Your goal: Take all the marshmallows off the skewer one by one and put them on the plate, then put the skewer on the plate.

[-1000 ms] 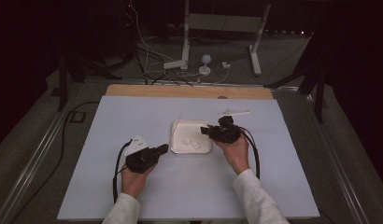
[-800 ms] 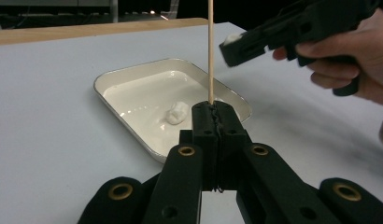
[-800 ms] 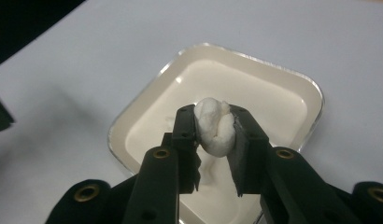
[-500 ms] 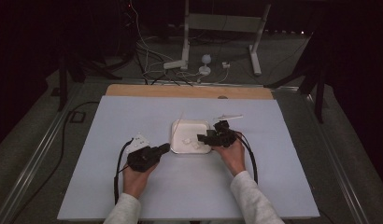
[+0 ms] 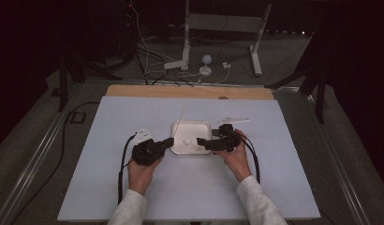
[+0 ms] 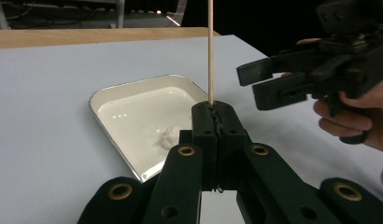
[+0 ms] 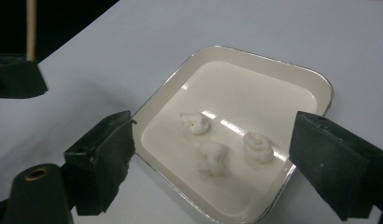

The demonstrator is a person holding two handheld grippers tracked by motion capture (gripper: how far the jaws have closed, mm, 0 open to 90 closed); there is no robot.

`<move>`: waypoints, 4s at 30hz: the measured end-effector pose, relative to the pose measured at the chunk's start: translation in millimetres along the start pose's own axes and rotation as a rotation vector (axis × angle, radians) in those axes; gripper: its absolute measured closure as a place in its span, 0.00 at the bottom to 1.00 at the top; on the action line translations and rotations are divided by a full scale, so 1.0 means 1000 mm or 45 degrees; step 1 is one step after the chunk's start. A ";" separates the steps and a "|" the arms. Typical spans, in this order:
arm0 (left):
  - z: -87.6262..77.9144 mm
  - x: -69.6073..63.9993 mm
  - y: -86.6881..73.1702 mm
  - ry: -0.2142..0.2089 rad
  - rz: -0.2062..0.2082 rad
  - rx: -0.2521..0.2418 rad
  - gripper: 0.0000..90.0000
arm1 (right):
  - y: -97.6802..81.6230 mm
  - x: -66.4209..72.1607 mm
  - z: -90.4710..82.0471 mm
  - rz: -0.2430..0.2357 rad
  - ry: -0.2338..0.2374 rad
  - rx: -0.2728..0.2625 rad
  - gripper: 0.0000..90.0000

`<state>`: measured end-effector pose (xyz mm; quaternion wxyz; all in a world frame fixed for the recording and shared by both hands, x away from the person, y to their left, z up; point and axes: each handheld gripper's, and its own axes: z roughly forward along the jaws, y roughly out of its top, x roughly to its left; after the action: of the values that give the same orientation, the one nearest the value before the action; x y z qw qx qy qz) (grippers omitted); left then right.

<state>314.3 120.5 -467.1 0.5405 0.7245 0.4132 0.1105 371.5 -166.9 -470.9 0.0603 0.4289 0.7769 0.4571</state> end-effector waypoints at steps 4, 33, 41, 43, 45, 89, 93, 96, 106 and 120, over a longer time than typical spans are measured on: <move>0.005 -0.001 0.001 0.020 -0.010 0.015 1.00 | -0.001 0.005 -0.008 -0.025 0.014 -0.034 0.11; 0.039 0.002 0.000 0.126 -0.121 0.109 1.00 | -0.040 -0.010 -0.091 -0.085 -0.007 -0.151 0.04; 0.050 0.002 -0.005 0.160 -0.137 0.149 1.00 | -0.042 -0.014 -0.108 -0.062 -0.026 -0.201 0.04; 0.053 0.001 -0.008 0.169 -0.140 0.166 1.00 | -0.042 -0.014 -0.109 -0.062 -0.033 -0.207 0.04; 0.056 0.001 -0.011 0.182 -0.150 0.187 1.00 | -0.042 -0.014 -0.109 -0.075 -0.048 -0.205 0.04; 0.013 0.007 0.006 0.069 -0.089 -0.021 0.14 | -0.050 -0.015 -0.112 -0.094 -0.070 -0.217 0.04; -0.002 0.008 0.012 0.086 -0.042 -0.061 0.07 | -0.051 -0.016 -0.115 -0.093 -0.071 -0.226 0.04; -0.013 0.010 0.013 0.106 -0.023 -0.079 0.02 | -0.053 -0.017 -0.117 -0.091 -0.077 -0.233 0.04; -0.047 0.015 0.012 0.133 0.052 -0.143 0.02 | -0.062 -0.023 -0.126 -0.101 -0.105 -0.249 0.04; -0.088 0.032 -0.007 0.225 0.105 -0.178 0.02 | -0.077 -0.031 -0.138 -0.088 -0.132 -0.303 0.03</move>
<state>277.8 204.8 -448.2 0.5462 0.6889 0.4204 0.2245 276.2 -296.5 -459.5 0.1665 0.4147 0.7273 0.5209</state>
